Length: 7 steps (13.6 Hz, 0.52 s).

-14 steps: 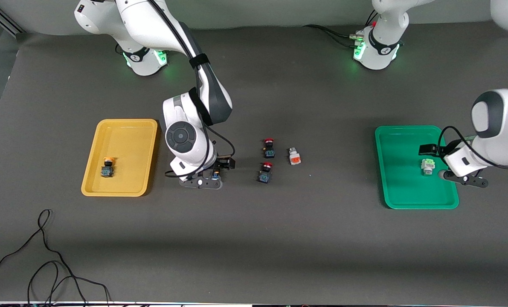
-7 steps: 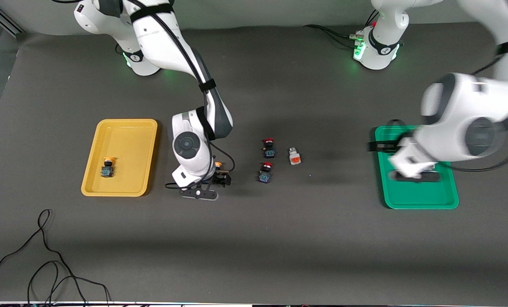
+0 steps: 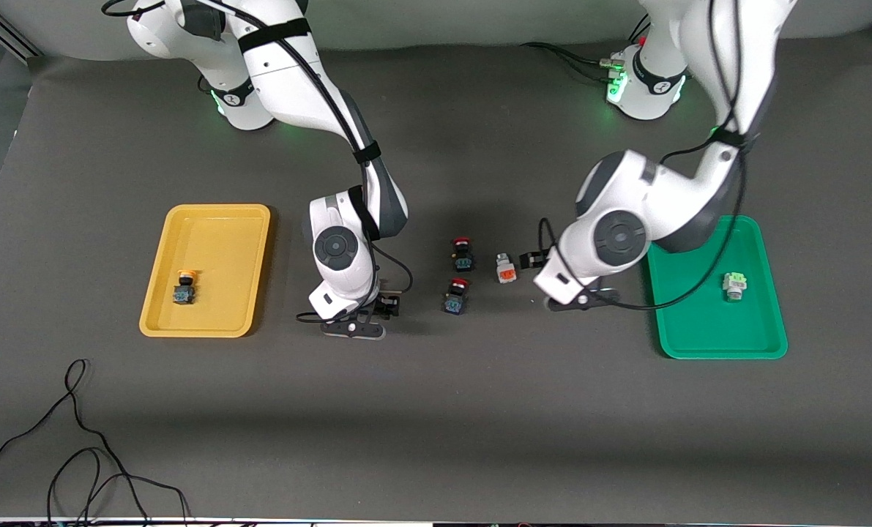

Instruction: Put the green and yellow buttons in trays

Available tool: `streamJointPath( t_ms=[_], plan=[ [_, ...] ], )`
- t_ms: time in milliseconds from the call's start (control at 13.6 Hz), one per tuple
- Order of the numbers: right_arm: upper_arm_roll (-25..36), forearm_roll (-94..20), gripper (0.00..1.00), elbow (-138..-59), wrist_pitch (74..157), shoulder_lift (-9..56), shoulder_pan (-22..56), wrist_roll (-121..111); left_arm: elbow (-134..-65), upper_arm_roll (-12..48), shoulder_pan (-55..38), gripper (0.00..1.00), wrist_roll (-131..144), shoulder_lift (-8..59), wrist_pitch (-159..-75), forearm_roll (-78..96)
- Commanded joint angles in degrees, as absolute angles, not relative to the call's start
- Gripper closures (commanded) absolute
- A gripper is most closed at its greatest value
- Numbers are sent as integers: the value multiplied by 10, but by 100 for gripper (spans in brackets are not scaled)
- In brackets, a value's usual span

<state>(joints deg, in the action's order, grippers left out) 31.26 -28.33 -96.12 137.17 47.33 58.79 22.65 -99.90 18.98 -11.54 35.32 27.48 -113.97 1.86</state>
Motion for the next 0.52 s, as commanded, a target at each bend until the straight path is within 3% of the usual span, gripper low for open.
streamJointPath(
  t_ms=[0,295,442],
  plan=[
    [314,-298,57,-978,1371,460,591,217,-991,181,-142,0,409,314,-1185,14],
    [314,-298,73,-978,1348,448,590,213,-994,180,-165,0,432,346,-1235,13],
    [316,-297,74,-974,1322,432,589,211,-1006,179,-180,1,433,356,-1267,12]
  ],
)
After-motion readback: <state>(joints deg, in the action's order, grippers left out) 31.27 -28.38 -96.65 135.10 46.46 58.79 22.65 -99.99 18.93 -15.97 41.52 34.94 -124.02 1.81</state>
